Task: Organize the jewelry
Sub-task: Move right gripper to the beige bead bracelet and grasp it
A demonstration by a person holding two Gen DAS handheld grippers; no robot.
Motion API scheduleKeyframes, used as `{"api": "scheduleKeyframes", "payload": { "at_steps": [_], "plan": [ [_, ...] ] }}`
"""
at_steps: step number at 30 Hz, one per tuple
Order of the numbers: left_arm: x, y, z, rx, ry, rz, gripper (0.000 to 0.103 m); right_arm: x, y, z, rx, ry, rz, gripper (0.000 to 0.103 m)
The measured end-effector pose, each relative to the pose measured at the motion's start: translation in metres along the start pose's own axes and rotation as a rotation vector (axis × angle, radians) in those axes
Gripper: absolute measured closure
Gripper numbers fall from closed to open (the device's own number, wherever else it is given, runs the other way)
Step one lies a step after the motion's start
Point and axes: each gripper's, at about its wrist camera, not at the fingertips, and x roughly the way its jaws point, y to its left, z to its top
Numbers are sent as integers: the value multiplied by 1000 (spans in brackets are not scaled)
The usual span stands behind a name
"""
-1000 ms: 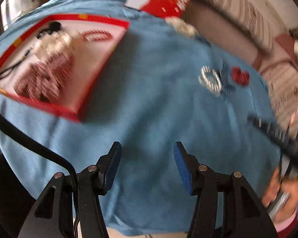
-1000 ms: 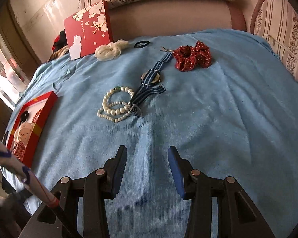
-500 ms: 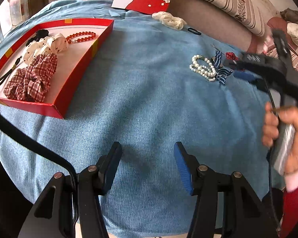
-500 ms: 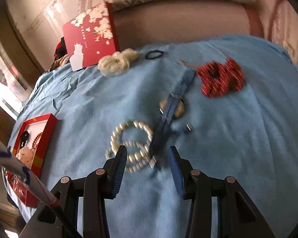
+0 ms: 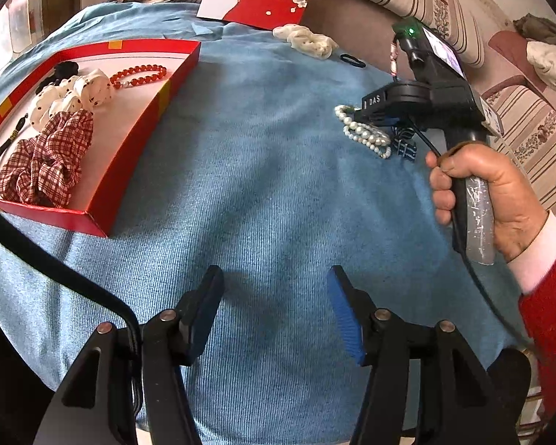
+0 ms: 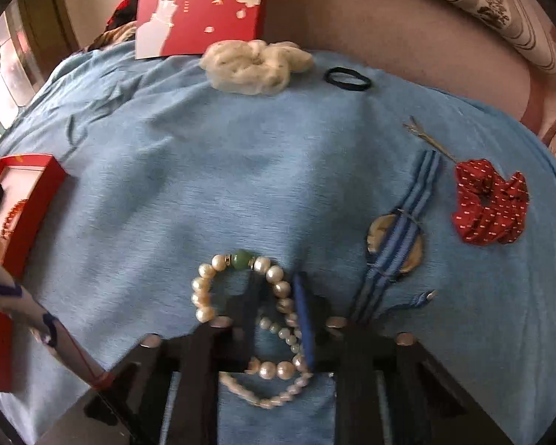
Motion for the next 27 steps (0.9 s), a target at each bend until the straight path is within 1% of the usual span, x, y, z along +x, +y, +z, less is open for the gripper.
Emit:
{"api": "scheduleKeyframes", "payload": {
  "at_steps": [3,7,9,10,11,12,13,15,18,19,21,22,24,27],
  "plan": [
    [-4,3,-1,-11,2,-10,46,-4,19,-1,-7,18,120,92],
    [-11,7,-4,-19,0,-4,46,-6,55,-16,-36,78,341,92],
    [-16,7,-6,-13,-2,5,46,-10,68,-24,-51,100,419,90],
    [-18,8,-6,-8,-4,11,46,-12,72,-27,-51,104,436,83],
    [-19,9,-7,-4,-5,16,46,-17,72,-29,-46,100,445,79],
    [-23,11,-7,-2,-10,24,46,-25,69,-31,-40,82,445,71],
    [-26,13,-7,-2,-17,31,46,-31,65,-32,-38,64,439,68],
    [-33,19,-3,-2,-32,40,46,-46,48,-34,-24,28,410,67],
    [-38,30,9,-7,-49,55,46,-66,16,-46,-3,-8,310,66],
    [-38,36,16,-18,-50,54,46,-70,5,-50,4,-13,289,66],
    [-35,46,27,-46,-41,42,46,-75,-8,-59,30,-6,286,66],
    [-34,52,31,-69,-39,35,46,-77,-9,-66,34,-1,297,66],
    [-34,63,38,-118,-44,25,46,-76,0,-75,18,5,310,66],
    [-31,69,44,-135,-29,-3,46,-69,27,-84,-34,15,342,66]
  ]
}}
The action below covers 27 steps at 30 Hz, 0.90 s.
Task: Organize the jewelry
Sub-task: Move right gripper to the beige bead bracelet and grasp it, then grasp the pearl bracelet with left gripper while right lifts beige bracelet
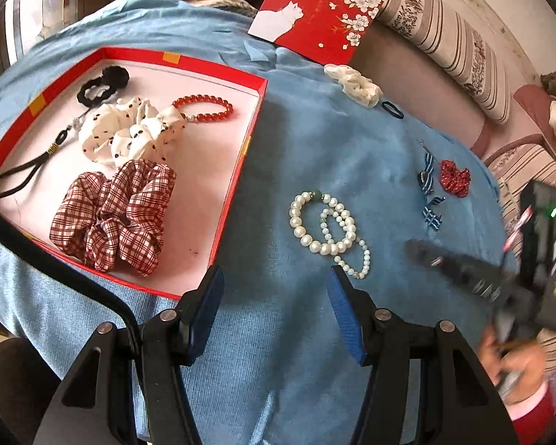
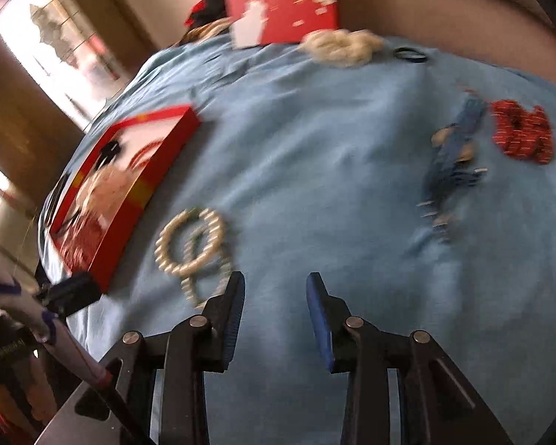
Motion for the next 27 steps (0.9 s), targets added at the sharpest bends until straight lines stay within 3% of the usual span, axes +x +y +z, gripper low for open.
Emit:
{"api": "scheduleKeyframes", "payload": {
  "at_steps": [4,5,7,8,13,18,20,23,27],
  "plan": [
    [-6,-5,0,36,-11,34,46,33,30,-2,-54,29,-23,67],
    [-6,-7,1,48,-12,41,46,38,35,-2,-71,27,-63,70],
    [-4,-10,4,70,-6,44,46,36,43,-4,-116,17,-153,93],
    [-1,-11,7,83,3,42,46,34,42,-6,-118,21,-171,96],
    [29,-24,20,149,55,40,46,11,0,-26,-90,21,-351,96],
    [64,-34,34,182,109,25,46,-15,-47,-41,11,20,-382,96],
    [74,-37,41,180,119,23,46,-23,-62,-44,61,0,-321,96],
    [85,-46,50,212,108,48,46,-24,-66,-45,88,-17,-288,96],
    [99,-54,55,267,97,102,46,-19,-56,-45,63,-46,-309,94]
  ]
}}
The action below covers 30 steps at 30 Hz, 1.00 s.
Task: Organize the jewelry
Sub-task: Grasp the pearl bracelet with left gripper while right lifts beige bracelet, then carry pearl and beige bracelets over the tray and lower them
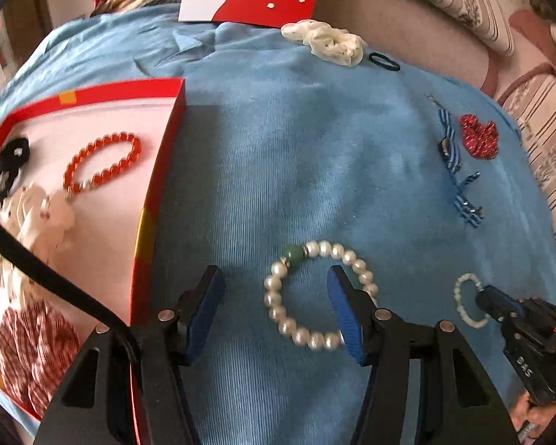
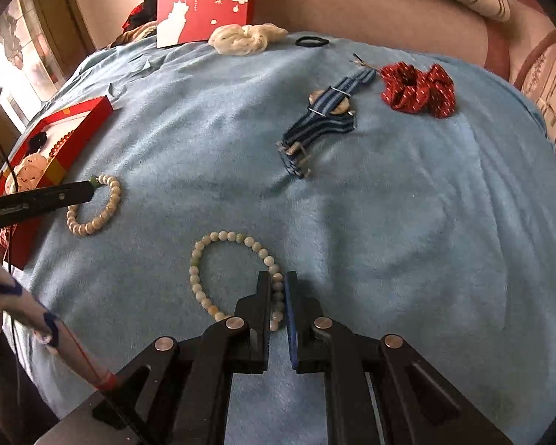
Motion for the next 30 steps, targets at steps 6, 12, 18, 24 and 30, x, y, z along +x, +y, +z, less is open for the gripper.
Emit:
{"api": "scheduleKeyframes", "payload": {
  "at_steps": [6,12,18,24,30],
  "plan": [
    [3,-16,-8,94,-40,92,81,8,16,2,-34,-45,-28,94],
    [-17,-16,-8,86,-45,7,94,1,16,3,-23,-61,-15,96],
    [-75,1,-9,39,-120,-94,94,-32,27,6,-36,-136,-5,96],
    [-133,45,-11,-3,-184,-95,94,-66,49,12,-81,-198,13,96],
    [-158,110,-14,-77,-196,-7,94,-85,77,22,-133,-229,34,96]
  ]
}}
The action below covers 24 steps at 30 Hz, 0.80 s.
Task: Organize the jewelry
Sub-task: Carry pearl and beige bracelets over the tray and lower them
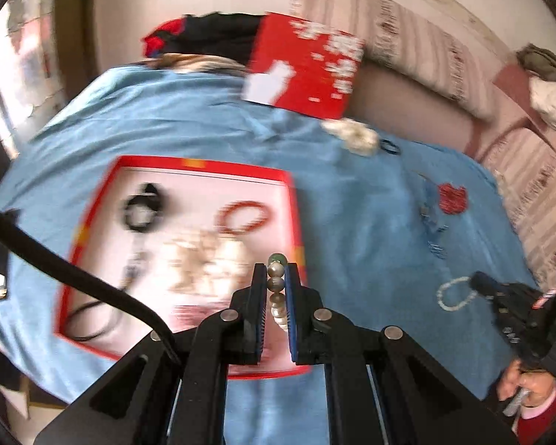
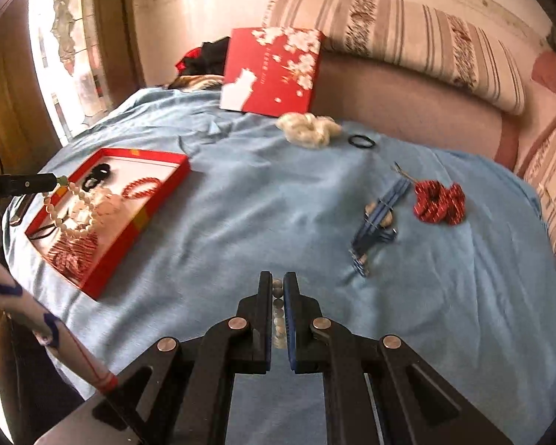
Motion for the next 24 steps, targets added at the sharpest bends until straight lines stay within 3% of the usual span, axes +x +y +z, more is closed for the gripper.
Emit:
{"api": "scheduleKeyframes", "payload": {
  "at_steps": [5,10,14,24],
  "plan": [
    [-4,50,-1,-64,4,60,94,-3,21,18,-27,-10,34,96],
    [14,100,-11,-176,53,48,94,-3,53,37,-87,-18,51,96],
    [30,117,-22,-224,90,28,94,3,84,53,-137,-14,77,96],
    [48,137,-30,-211,99,134,94,47,166,93,-197,49,202,96]
  ]
}}
